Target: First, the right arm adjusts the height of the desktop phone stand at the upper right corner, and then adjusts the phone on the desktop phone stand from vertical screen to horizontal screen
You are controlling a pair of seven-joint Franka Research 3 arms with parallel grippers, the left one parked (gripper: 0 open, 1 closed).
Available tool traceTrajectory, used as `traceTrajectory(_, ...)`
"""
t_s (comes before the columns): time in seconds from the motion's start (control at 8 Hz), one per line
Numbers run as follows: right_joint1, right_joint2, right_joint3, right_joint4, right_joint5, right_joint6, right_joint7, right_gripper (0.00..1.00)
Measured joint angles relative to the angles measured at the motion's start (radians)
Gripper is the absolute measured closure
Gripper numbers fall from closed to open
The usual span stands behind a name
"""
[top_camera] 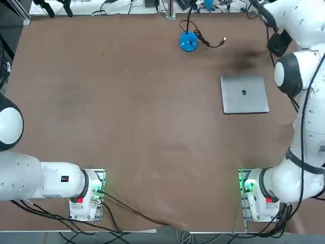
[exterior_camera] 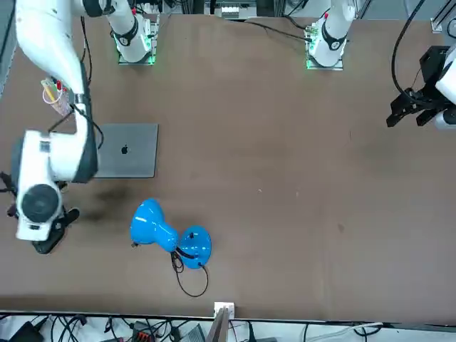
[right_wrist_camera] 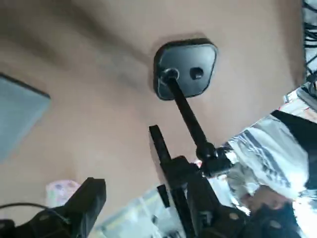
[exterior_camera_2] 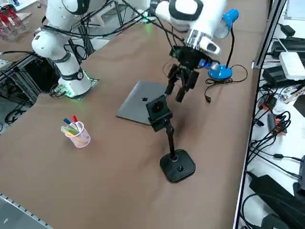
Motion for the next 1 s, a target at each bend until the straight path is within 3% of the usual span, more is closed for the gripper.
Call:
traceTrajectory(0.38,0.028,0.090,0.002,-0.001,-0.176,0.006,-0.034,0.00)
traceTrajectory(1.0,0.049,0.176,-0.002,-0.009,-0.338,0.005,-0.055,0.03)
